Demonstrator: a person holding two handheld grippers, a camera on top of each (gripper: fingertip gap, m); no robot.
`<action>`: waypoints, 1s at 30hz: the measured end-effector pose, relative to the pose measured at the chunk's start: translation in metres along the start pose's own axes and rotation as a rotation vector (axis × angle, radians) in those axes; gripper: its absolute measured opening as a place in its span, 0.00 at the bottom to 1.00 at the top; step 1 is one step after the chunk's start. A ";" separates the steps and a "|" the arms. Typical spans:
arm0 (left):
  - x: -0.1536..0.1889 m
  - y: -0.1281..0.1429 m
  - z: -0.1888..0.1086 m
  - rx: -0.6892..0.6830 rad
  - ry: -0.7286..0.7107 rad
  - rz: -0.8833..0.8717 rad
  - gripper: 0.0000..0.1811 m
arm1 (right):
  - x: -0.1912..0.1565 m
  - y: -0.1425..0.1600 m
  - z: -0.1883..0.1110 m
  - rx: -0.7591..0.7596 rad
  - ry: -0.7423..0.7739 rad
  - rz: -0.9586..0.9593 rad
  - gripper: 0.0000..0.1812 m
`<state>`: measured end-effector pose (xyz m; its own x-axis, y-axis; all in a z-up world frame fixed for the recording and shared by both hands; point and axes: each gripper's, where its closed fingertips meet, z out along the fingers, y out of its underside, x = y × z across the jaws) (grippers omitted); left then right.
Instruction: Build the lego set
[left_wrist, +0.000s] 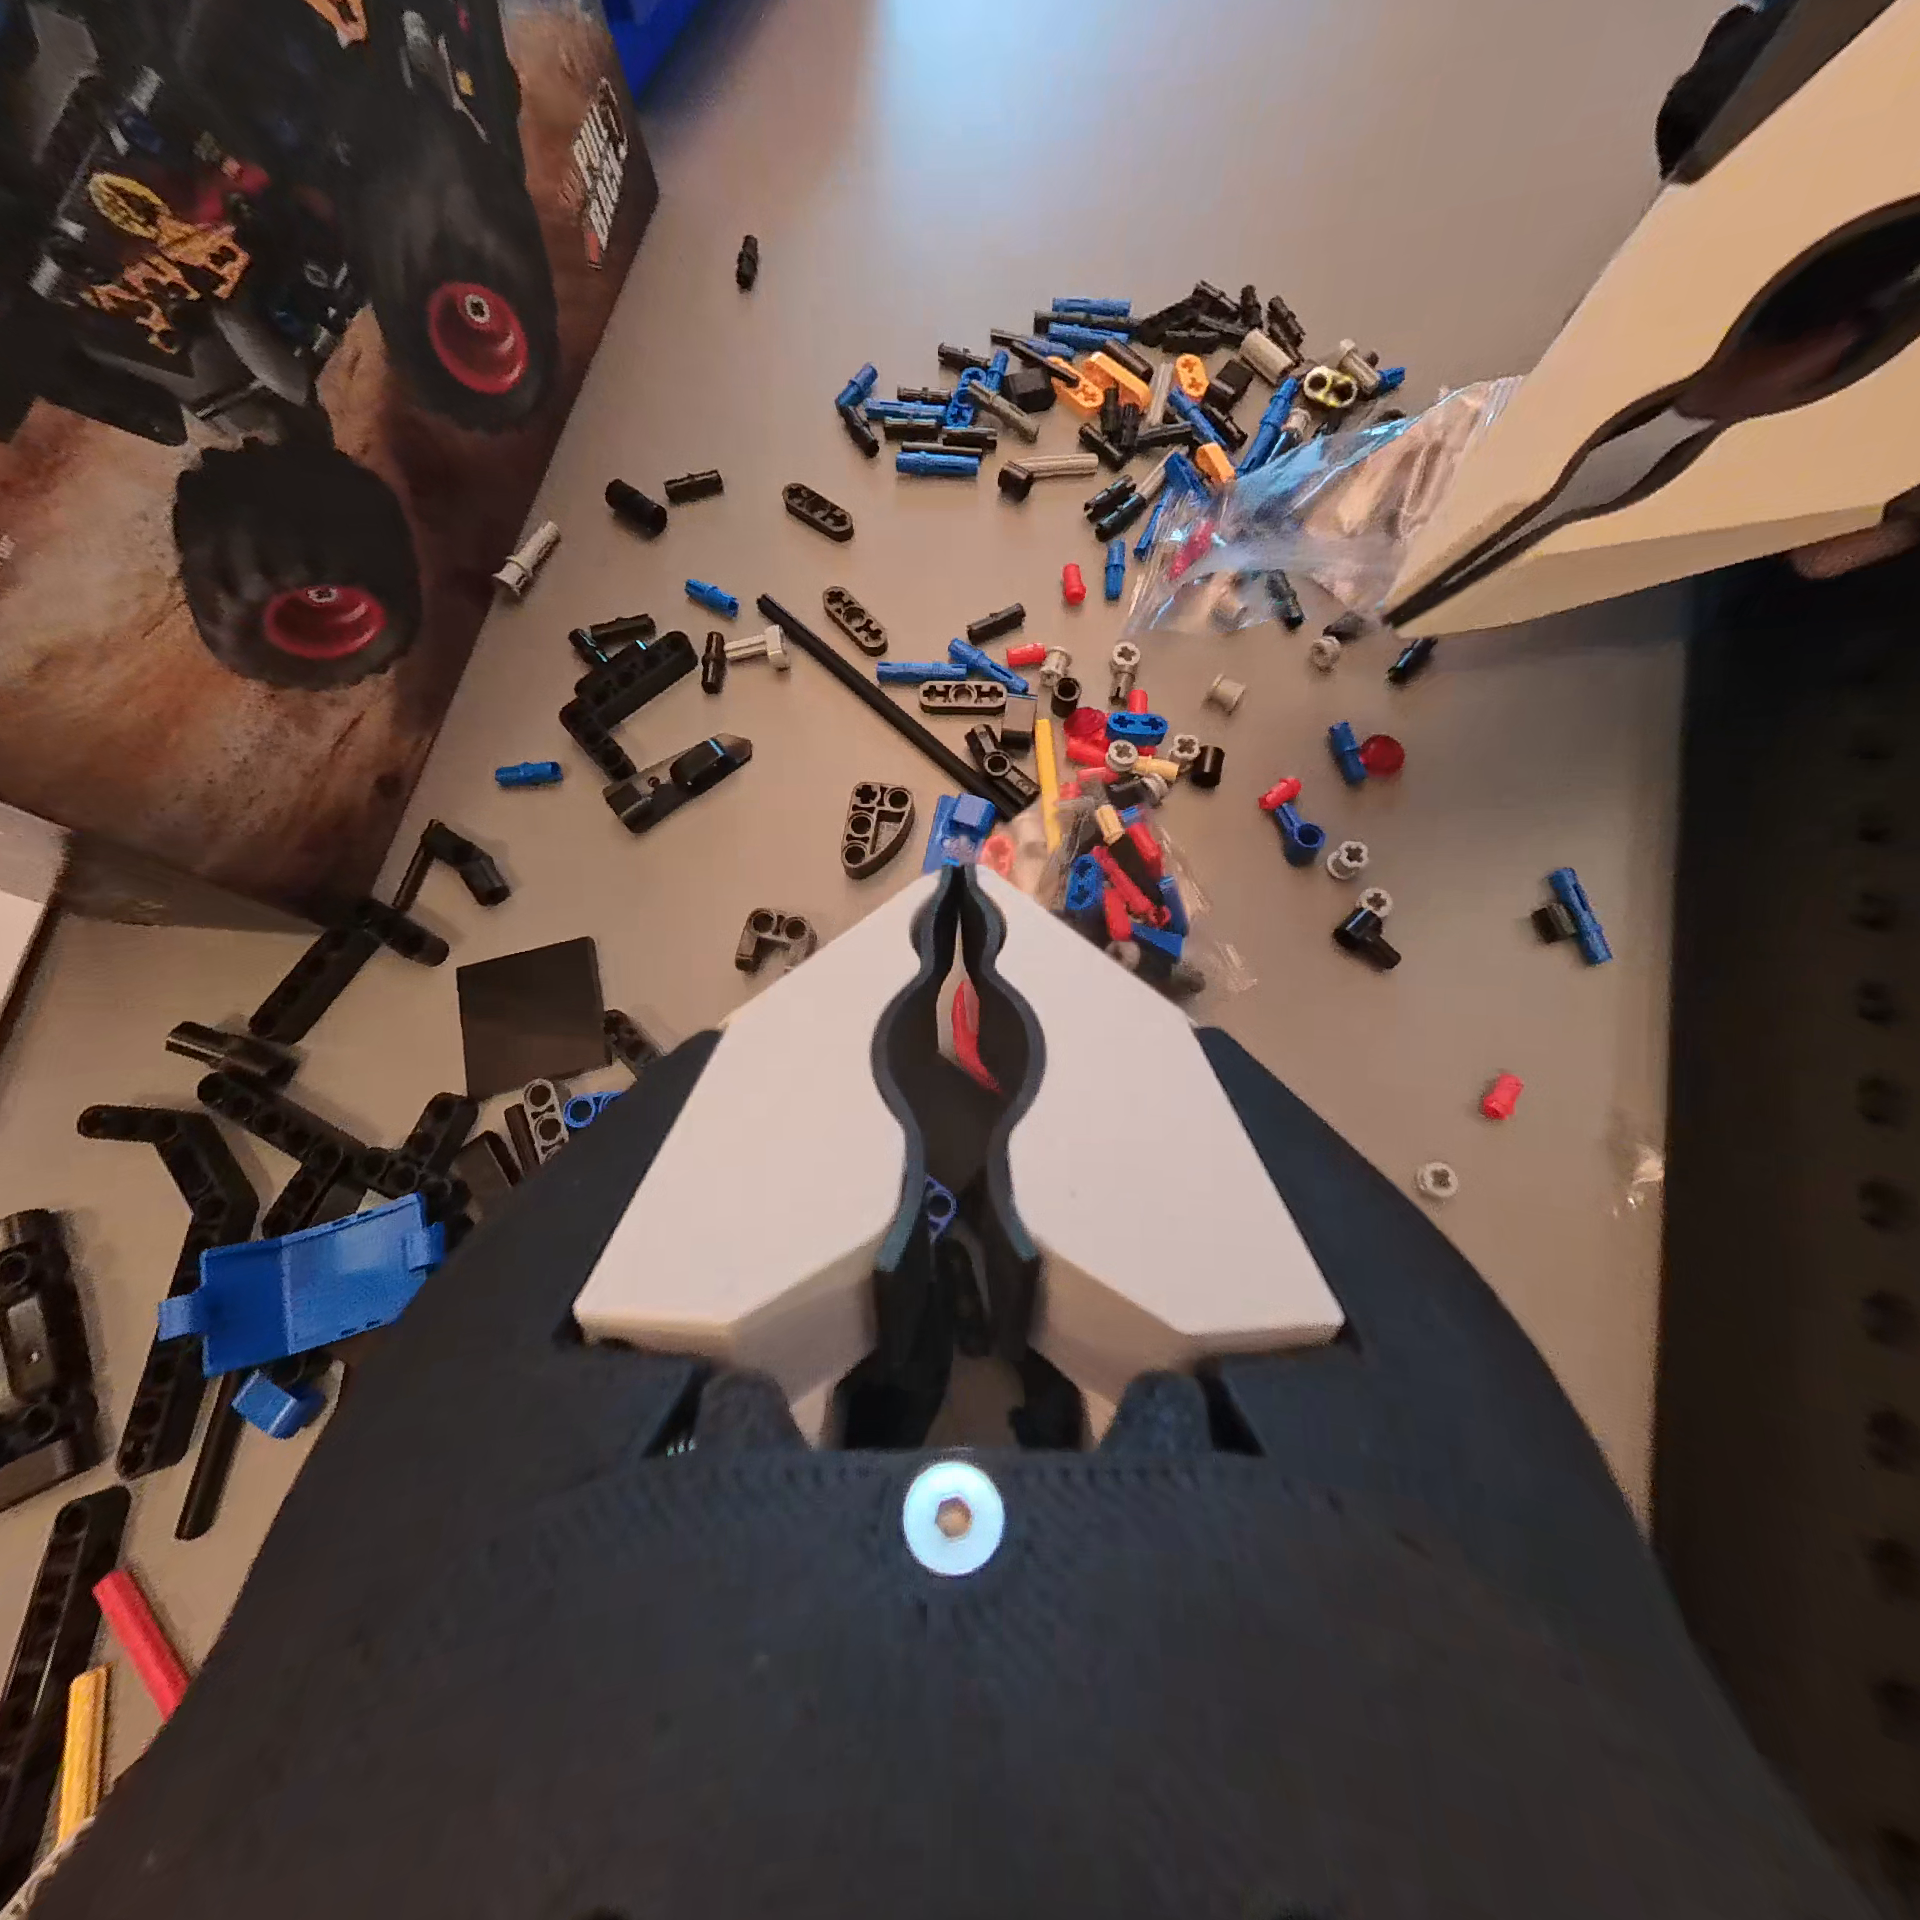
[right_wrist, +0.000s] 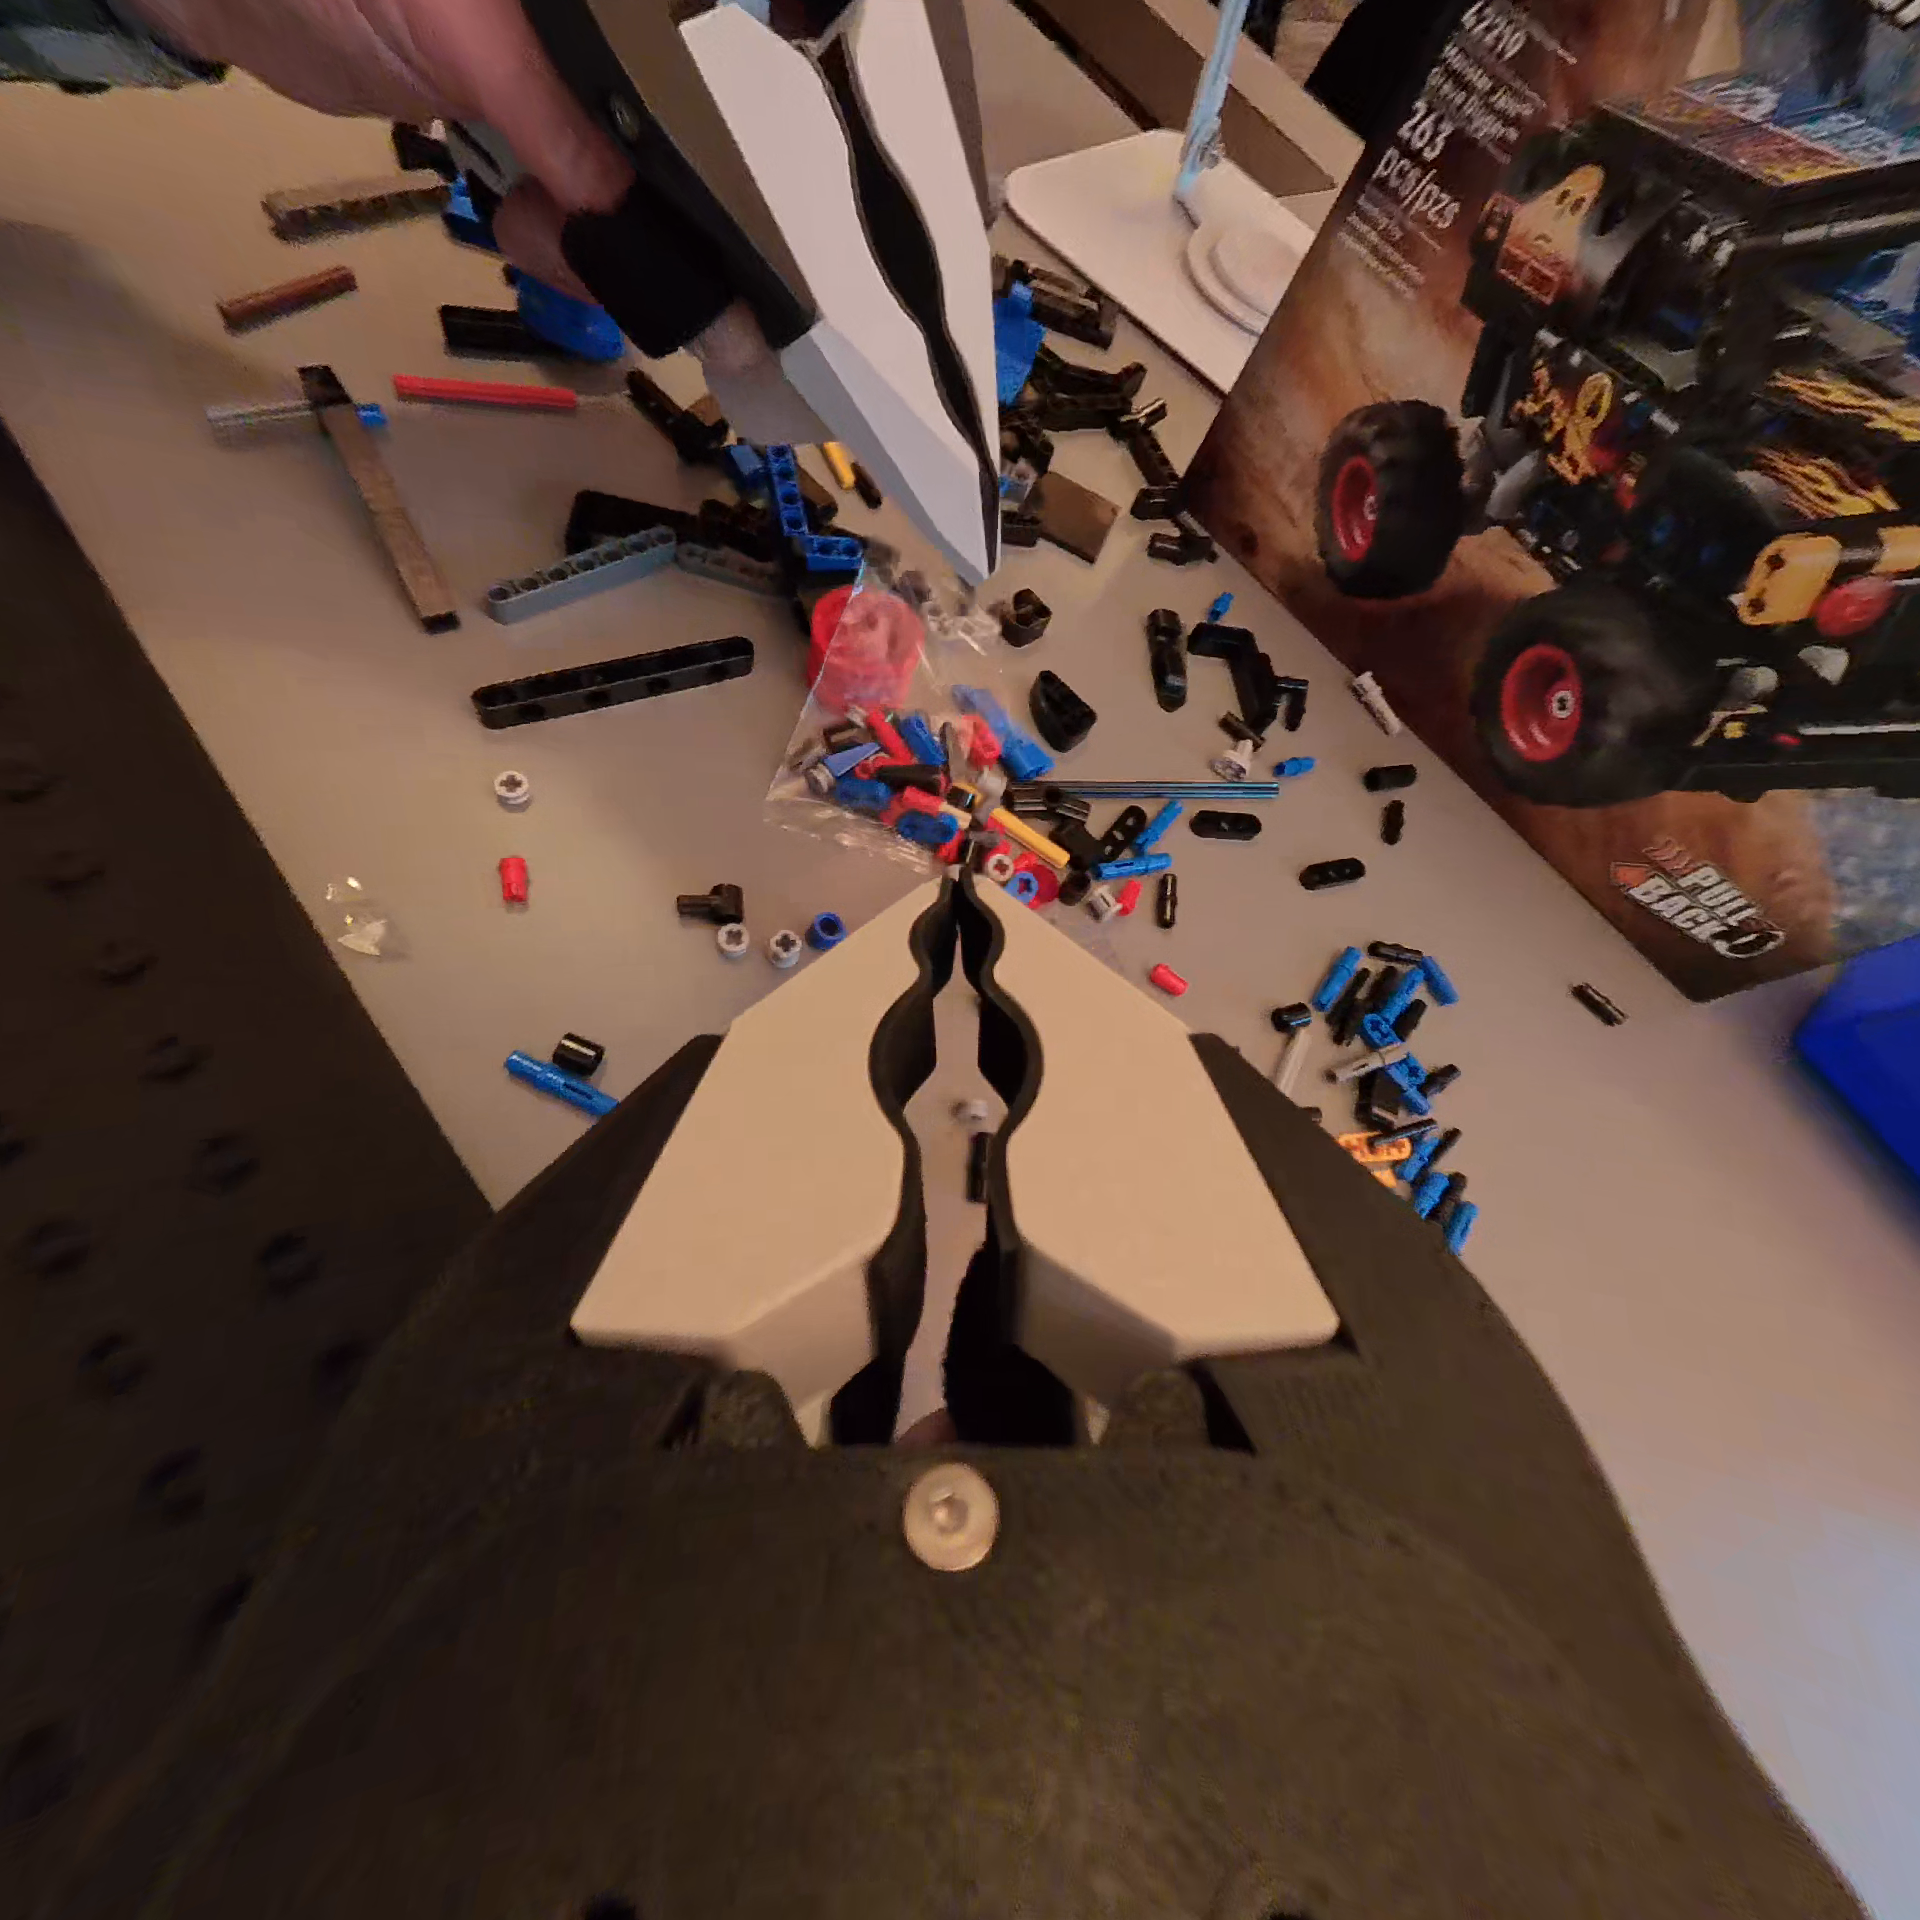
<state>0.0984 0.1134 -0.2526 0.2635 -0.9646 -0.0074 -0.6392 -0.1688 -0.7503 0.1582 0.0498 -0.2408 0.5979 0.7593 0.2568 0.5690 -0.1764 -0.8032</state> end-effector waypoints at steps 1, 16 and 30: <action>0.000 0.001 0.000 -0.001 0.001 0.004 0.00 | -0.001 0.002 0.000 -0.019 -0.007 -0.006 0.00; -0.003 0.004 -0.045 0.000 -0.124 0.093 0.14 | 0.016 0.016 0.040 -0.285 -0.076 0.177 0.12; 0.006 0.023 -0.085 -0.004 -0.157 0.144 0.13 | 0.017 0.029 0.053 -0.275 -0.098 0.256 0.03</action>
<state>0.0242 0.0864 -0.2138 0.2783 -0.9355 -0.2176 -0.6813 -0.0326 -0.7313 0.1547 0.0905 -0.2879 0.6912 0.7227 0.0032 0.5460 -0.5193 -0.6574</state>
